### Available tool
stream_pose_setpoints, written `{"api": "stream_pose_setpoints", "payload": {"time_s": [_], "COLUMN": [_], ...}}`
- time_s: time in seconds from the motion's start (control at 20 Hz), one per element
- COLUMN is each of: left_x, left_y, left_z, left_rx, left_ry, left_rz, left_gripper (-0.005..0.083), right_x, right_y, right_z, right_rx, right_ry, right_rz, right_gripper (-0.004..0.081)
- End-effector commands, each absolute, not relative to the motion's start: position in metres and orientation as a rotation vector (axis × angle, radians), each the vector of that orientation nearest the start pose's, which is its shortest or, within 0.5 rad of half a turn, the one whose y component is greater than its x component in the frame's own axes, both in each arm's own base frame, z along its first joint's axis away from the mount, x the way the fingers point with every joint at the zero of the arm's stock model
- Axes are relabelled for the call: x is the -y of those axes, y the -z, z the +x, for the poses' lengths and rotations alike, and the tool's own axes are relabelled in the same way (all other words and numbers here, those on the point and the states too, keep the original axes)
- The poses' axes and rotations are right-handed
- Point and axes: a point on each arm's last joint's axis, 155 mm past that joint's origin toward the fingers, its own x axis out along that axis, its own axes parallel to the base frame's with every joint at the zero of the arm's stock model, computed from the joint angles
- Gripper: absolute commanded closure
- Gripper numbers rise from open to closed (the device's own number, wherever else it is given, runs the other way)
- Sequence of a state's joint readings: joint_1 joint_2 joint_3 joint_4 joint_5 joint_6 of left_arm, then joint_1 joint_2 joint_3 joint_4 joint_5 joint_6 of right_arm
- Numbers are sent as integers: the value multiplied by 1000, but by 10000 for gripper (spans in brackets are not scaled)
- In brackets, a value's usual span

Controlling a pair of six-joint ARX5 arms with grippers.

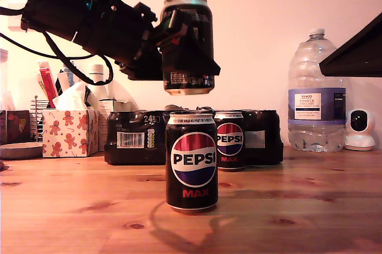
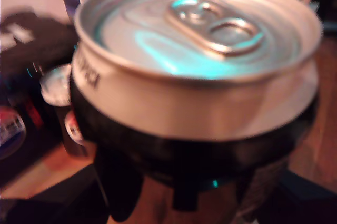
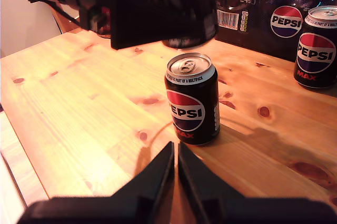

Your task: Stack up the Pepsi cans on top of each other

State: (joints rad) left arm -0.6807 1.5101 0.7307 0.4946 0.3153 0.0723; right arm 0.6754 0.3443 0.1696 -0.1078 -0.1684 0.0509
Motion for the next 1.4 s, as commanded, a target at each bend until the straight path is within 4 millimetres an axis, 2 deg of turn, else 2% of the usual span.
{"api": "stream_pose_setpoints", "payload": {"time_s": [0.0,1.0,1.2,1.35], "left_x": [331,330,336,337], "left_y": [-177,-162,-146,-146], "left_z": [314,308,310,311], "left_rx": [-215,-228,-247,-240], "left_ry": [1009,1019,1026,1026], "left_rz": [119,121,125,125], "left_gripper": [432,432,432,432], "right_x": [-187,-187,-187,-187], "right_y": [-132,-132,-132,-132], "right_z": [186,186,186,186], "right_rx": [-317,-316,-316,-317], "right_ry": [-824,-824,-824,-824], "right_rz": [-31,-28,-27,-27], "right_gripper": [783,783,783,783]}}
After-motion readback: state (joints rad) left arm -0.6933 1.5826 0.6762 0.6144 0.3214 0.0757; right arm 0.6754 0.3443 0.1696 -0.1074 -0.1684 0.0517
